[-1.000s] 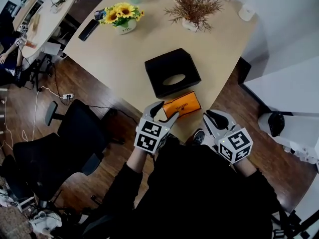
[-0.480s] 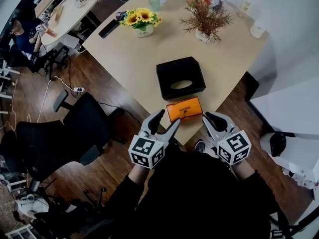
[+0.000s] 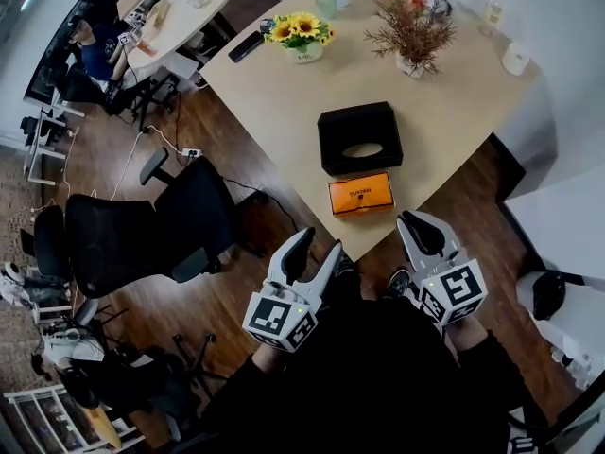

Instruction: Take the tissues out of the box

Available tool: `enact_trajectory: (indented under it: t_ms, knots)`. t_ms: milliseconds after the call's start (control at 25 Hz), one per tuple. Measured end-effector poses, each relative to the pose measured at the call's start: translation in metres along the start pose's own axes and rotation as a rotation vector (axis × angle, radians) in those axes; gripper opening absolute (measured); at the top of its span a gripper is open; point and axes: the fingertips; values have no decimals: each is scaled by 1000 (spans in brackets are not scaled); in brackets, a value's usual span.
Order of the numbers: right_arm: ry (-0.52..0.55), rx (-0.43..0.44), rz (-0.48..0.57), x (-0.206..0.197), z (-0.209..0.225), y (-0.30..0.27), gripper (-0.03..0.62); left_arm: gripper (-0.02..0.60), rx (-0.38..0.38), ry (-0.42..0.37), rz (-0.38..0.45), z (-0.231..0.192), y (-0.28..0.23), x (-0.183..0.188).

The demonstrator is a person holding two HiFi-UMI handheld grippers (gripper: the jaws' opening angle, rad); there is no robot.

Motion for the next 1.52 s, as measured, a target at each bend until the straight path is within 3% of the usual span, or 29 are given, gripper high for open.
enact_trajectory:
  t_ms: [160,520,1120,1520]
  knots:
    - [-1,9,25,7,-8,9,40,184,13,6,38,4,10,3]
    - [104,-45,111,55,-39,14,27,181,-86,-74,162,-10,21,41]
    - [82,-145,118,43,-44,11,17,179,-177,-117,85,-22,16,33]
    - [78,-160,113,40,-37,14,17,179,-183,-114,89,-18,14,28]
Point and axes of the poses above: the fingertips, and each gripper's own axes: y backward along the fingers, z to its right, x out of its top, and after that the axes turned 7 degrees about -y, right-handed
